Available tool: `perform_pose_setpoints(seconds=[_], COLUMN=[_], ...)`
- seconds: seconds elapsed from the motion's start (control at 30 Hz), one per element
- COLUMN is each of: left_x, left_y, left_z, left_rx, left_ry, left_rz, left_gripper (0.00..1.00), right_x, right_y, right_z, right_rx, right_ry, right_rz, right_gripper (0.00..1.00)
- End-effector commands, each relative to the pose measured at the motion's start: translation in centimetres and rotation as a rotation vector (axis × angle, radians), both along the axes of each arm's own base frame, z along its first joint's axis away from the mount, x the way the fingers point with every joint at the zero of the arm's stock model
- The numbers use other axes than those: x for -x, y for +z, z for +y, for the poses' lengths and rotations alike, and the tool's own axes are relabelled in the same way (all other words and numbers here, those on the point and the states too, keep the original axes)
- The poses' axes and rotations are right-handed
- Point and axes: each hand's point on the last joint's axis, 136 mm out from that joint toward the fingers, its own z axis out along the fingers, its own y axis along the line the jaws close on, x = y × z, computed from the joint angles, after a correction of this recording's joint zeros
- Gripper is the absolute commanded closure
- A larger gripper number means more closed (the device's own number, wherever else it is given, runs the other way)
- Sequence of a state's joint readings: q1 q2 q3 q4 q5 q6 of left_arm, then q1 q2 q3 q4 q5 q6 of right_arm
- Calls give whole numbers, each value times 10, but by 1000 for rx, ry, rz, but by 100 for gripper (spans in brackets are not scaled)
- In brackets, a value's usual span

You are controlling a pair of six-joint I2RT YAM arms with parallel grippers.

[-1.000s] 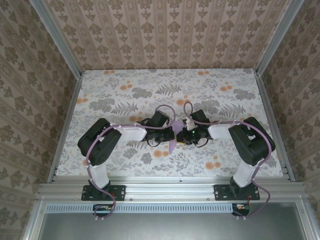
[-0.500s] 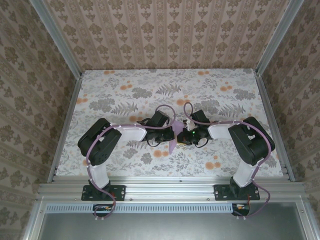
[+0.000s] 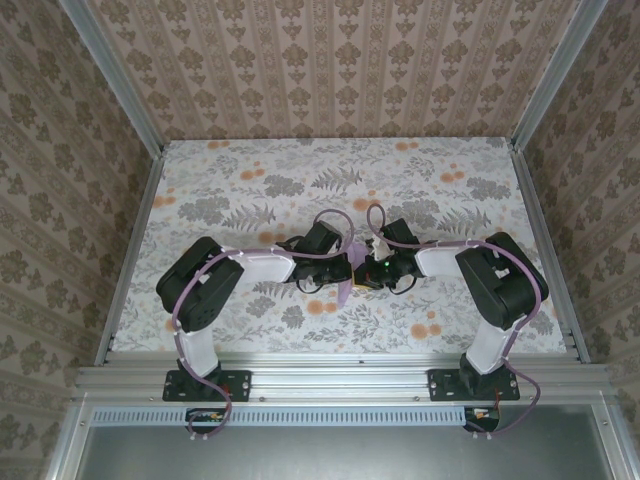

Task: Fold a paper plane with a square sheet of paper (pick it up from the middle)
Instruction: Fold the wing for the fifth time at the center of the table.

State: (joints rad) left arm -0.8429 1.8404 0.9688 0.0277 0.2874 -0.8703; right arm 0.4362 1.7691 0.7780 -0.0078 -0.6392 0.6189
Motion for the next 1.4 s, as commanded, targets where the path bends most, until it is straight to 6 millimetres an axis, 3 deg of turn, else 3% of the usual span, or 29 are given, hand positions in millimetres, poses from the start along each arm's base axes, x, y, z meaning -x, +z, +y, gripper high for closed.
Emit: perform_pose_setpoints(seconds=[0.0,0.2,0.63,1.13,1.37], left_x=[5,6,-2,8,9], left_y=[9,14,34,26,13], left_z=[-13,-13,23,0,-6], left_rx=[33,48,-35,30,56], left_ry=[-31,-26,33,-2,11], left_rz=[7,7,-73,-24,5], left_gripper=[92,92,92,92,92], right_x=[3,3,0,-3,-3], right_y=[-16,-14,-4,2,-1], right_z=[-8,-9,-5,0,0], right_rx=[60,62,30,-22,-50], right_ry=[-4,-7,-14,-34,-53], right_rz=[27,20,3,5,19], right_gripper=[91,91,91,90,91])
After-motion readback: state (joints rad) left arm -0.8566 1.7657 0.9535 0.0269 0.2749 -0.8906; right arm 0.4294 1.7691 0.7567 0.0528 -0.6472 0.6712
